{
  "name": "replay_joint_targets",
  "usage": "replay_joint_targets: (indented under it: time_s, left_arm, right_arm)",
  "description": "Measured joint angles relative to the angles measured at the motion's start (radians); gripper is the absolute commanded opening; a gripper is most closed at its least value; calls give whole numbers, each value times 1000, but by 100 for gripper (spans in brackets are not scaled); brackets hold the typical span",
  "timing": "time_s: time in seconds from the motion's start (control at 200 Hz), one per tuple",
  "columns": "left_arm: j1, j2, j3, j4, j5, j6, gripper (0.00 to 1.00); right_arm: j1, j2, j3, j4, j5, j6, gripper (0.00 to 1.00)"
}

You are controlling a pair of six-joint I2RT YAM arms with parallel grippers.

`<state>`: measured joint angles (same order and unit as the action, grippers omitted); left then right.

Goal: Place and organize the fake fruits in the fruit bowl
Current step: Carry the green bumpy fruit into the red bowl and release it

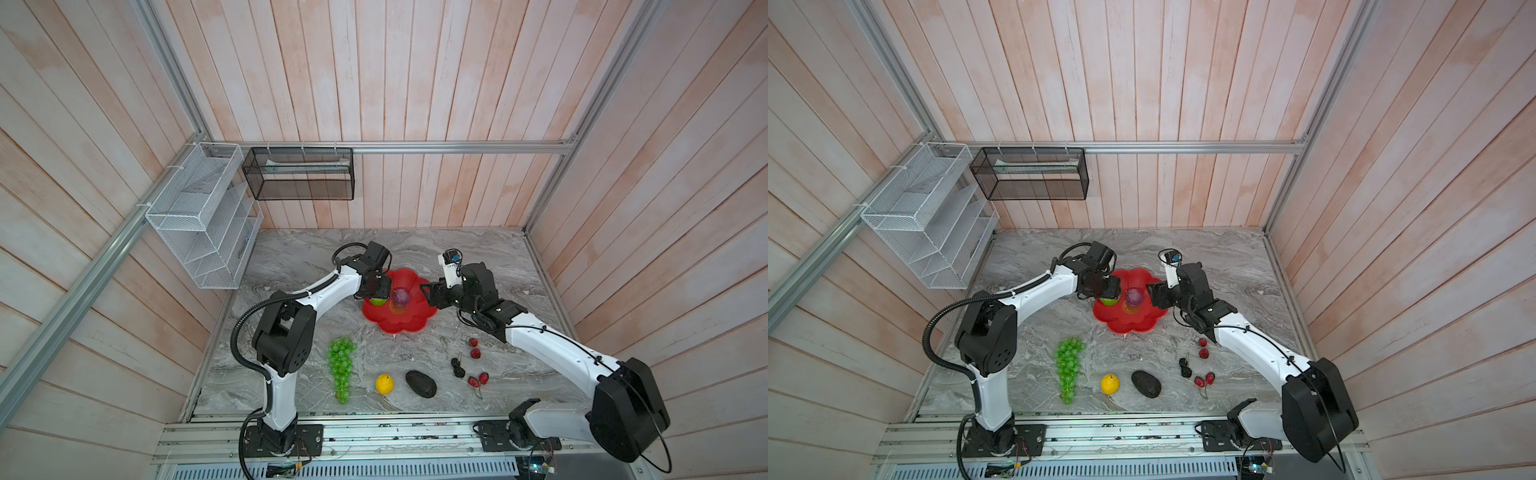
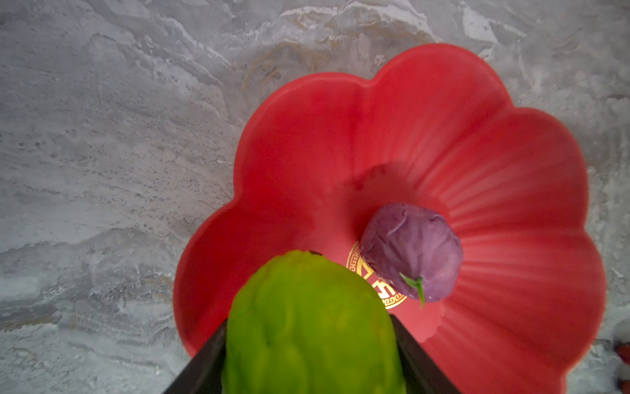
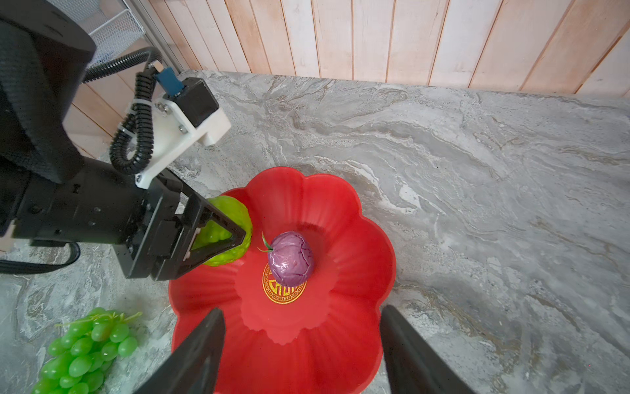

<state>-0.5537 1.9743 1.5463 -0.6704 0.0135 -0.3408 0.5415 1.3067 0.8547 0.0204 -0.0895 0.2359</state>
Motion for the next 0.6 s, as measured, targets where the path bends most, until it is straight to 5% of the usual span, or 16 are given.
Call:
replay_joint_targets:
  time_s: [0.6]
  left_arm:
    - [-6,98,40,69,8,-28,59]
  right_arm:
    - [0,-2,0,-25,-6,5,72]
